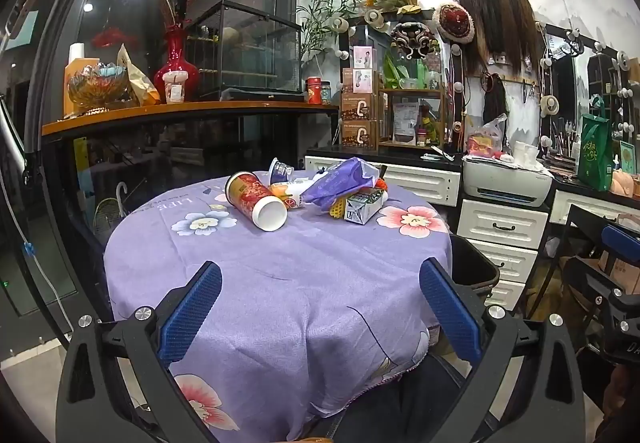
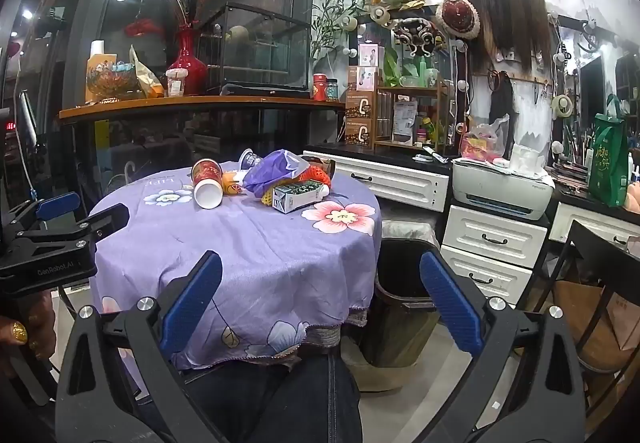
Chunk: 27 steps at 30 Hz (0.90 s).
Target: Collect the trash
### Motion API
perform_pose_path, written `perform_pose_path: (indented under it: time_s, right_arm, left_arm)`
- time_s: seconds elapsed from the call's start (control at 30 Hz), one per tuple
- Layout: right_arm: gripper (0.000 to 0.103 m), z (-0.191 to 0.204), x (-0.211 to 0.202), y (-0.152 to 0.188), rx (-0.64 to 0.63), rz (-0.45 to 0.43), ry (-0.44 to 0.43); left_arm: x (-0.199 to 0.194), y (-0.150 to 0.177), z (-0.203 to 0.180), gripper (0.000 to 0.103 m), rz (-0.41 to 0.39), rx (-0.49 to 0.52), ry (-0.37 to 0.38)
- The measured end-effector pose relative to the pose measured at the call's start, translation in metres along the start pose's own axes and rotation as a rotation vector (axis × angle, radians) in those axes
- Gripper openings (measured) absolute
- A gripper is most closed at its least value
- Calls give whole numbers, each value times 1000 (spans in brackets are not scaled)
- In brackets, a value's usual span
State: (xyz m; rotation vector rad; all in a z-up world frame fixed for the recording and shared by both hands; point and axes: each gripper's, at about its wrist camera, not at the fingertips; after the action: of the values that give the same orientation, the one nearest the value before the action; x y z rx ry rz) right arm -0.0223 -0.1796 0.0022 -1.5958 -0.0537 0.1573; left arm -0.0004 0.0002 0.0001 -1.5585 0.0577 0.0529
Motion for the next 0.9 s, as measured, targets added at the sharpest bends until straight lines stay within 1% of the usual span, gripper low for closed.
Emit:
perform_pose_path:
  time_s: [0.83,0.9]
  right_arm:
    - [98,-1,0,-4,5,3,-2]
    - [98,-1,0,1,4,3,-2]
  left_arm:
    - [0,-1,1,98,17,7,1]
    - [0,-1,1,98,17,7,1]
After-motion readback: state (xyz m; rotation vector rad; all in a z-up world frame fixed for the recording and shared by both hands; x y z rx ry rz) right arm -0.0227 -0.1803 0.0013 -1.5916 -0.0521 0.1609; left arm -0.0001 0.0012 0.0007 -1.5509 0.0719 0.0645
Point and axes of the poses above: each gripper's, at about its wrist camera, not at the fingertips, and x roughly the way its jaws point, z to its left, y to its underside, and after that the axes turned 12 degrees about -z, right-handed
